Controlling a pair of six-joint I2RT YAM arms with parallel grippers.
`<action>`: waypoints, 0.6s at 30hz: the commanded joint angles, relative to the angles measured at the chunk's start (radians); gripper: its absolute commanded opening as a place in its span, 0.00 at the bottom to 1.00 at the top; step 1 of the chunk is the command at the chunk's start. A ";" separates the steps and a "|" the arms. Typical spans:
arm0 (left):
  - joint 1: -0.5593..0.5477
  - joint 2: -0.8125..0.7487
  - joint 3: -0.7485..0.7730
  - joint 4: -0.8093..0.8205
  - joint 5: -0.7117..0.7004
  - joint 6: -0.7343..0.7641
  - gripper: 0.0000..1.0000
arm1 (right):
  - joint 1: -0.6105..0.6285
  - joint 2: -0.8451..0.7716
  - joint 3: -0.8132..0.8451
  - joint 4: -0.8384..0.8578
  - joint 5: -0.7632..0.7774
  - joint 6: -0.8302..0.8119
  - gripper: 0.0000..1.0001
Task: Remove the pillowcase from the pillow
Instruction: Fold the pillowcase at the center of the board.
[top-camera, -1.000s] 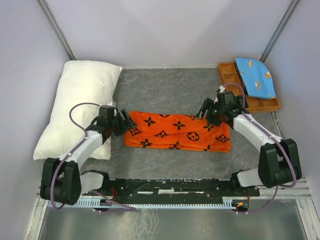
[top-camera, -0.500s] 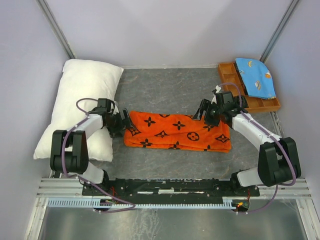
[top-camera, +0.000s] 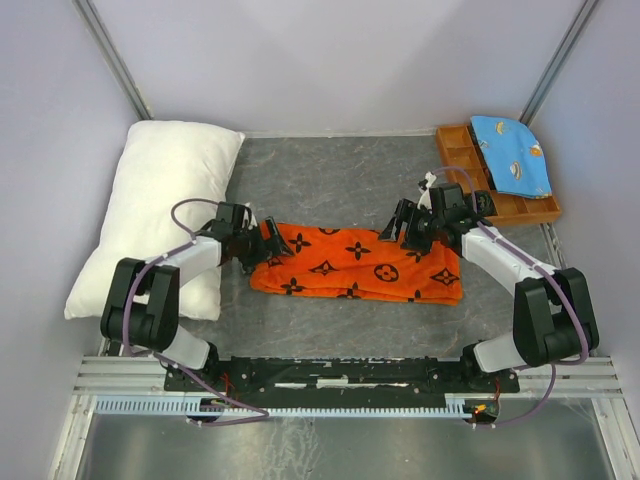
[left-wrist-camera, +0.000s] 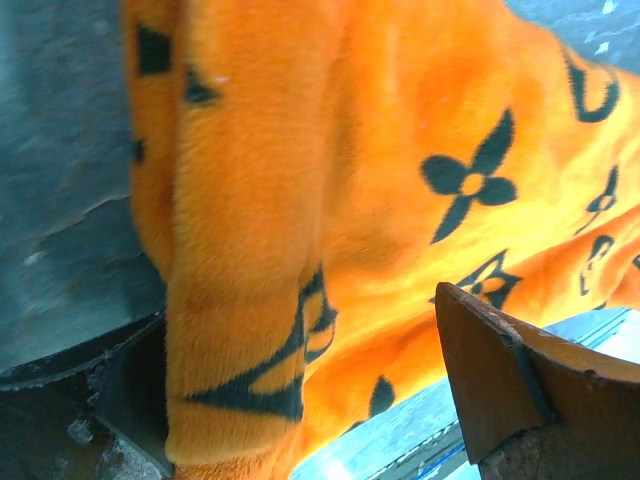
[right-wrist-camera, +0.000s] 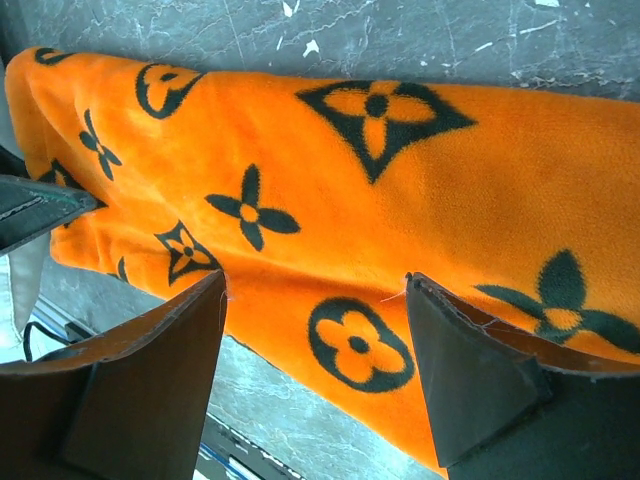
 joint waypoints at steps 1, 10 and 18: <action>-0.031 0.118 -0.111 0.095 -0.091 -0.085 0.99 | 0.000 -0.012 0.003 0.046 -0.037 -0.005 0.79; -0.030 -0.027 -0.034 -0.082 -0.302 -0.031 0.12 | 0.000 -0.024 -0.002 0.043 -0.049 -0.013 0.79; 0.039 -0.102 0.227 -0.424 -0.540 0.108 0.03 | 0.001 -0.021 0.022 0.006 -0.011 -0.025 0.78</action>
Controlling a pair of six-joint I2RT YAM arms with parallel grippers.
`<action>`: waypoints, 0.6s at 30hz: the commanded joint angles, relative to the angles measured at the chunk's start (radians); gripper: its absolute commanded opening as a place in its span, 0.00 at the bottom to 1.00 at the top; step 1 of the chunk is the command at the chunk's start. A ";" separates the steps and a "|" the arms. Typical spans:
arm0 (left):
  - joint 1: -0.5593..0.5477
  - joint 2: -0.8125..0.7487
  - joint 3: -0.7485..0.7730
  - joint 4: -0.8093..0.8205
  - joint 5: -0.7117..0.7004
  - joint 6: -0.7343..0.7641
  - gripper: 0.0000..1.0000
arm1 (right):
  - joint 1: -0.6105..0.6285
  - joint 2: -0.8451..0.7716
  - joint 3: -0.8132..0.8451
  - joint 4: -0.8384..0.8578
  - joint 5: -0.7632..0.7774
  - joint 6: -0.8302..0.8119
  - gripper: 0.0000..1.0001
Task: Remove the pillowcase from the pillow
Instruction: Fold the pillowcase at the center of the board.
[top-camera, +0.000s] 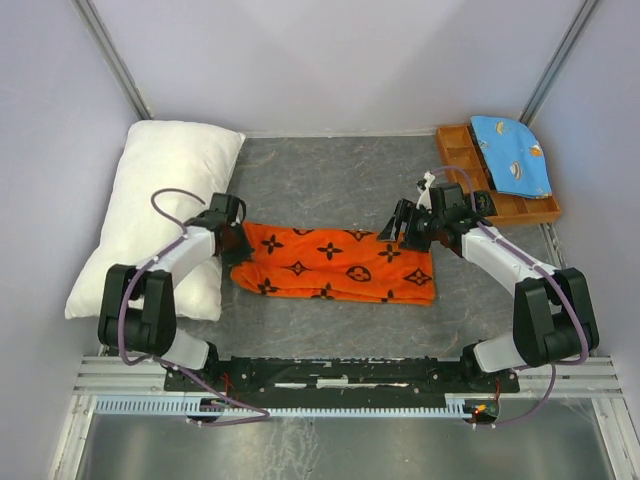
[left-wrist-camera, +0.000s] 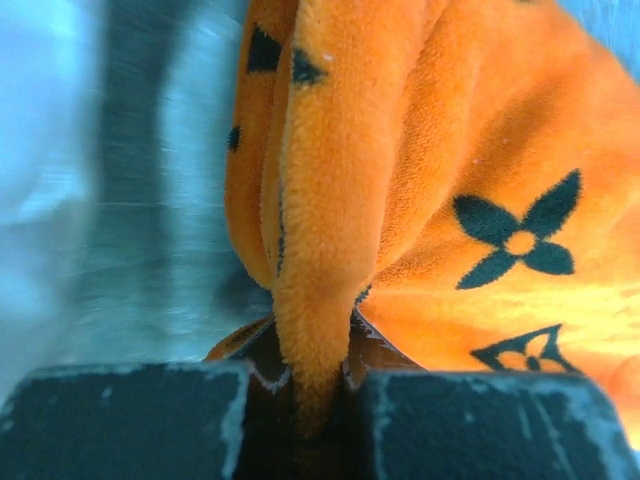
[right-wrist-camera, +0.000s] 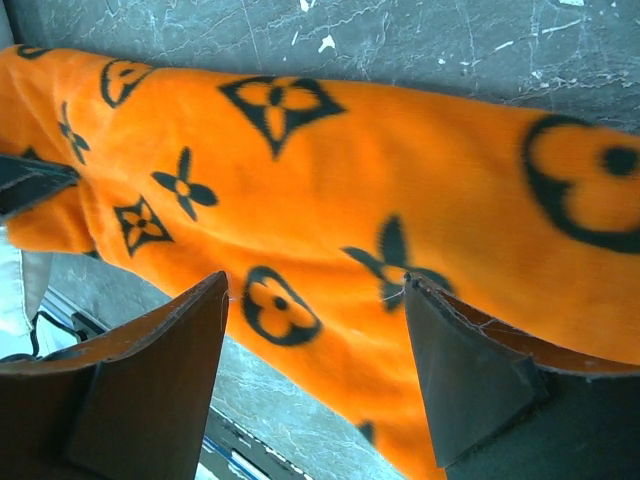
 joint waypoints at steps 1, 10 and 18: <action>0.028 -0.074 0.206 -0.272 -0.263 0.130 0.03 | 0.001 -0.020 0.031 -0.021 0.043 -0.028 0.78; -0.116 -0.112 0.542 -0.519 -0.475 0.188 0.03 | 0.001 -0.002 0.059 -0.185 0.309 0.038 0.77; -0.447 0.091 0.766 -0.689 -0.661 0.092 0.03 | -0.007 0.001 0.047 -0.202 0.333 0.070 0.78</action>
